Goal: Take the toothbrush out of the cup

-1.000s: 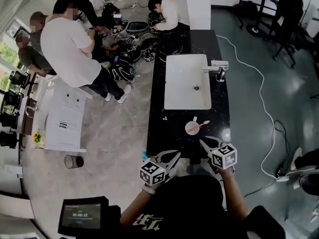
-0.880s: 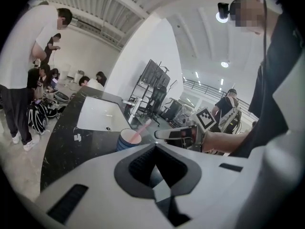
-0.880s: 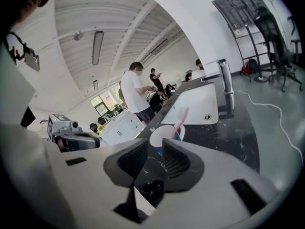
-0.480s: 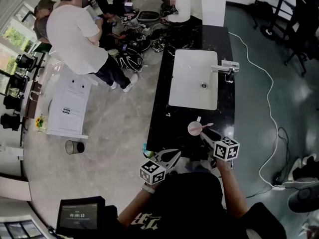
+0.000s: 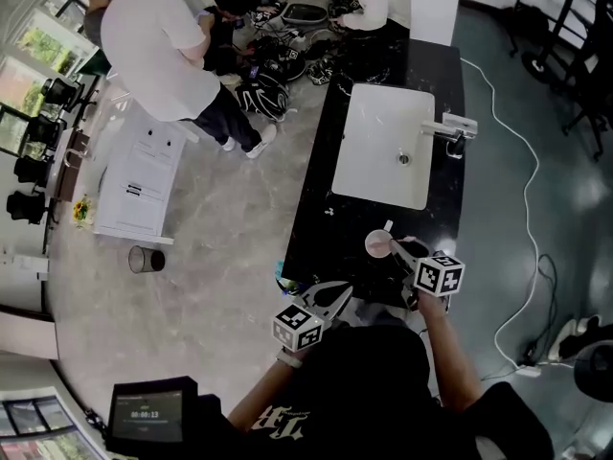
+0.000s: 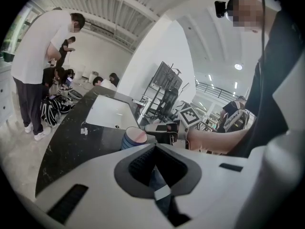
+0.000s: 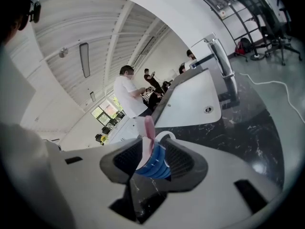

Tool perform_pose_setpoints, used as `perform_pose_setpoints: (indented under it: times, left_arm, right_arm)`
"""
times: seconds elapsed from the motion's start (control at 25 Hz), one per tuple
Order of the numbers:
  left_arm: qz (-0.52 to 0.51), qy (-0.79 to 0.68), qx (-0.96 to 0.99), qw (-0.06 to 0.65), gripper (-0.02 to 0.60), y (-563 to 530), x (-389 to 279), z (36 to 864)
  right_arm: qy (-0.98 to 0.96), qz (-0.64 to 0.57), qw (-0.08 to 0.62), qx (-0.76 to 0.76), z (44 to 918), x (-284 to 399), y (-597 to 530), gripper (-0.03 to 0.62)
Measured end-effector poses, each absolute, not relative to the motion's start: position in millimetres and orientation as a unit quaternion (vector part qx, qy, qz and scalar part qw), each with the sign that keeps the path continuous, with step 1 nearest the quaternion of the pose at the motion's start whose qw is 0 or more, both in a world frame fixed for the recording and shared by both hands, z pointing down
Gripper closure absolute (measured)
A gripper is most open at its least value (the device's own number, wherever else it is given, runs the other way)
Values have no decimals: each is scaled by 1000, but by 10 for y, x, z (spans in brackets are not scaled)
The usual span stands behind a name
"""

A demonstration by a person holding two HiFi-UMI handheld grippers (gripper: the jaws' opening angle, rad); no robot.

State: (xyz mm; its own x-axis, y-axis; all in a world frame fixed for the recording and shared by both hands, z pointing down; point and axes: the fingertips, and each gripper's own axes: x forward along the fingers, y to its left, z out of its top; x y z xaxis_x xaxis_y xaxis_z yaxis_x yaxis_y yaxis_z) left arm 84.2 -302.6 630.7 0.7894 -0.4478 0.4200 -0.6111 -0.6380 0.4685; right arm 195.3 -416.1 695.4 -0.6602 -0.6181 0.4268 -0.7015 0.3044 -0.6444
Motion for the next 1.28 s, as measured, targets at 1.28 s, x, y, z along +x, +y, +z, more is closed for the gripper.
perform_pose_setpoints:
  times: [1.28]
  left_arm:
    - [101,-303,902,290,577,-2885,649,6149]
  right_arm:
    - [-831,351,-26,431,5797,1993,-4297,586]
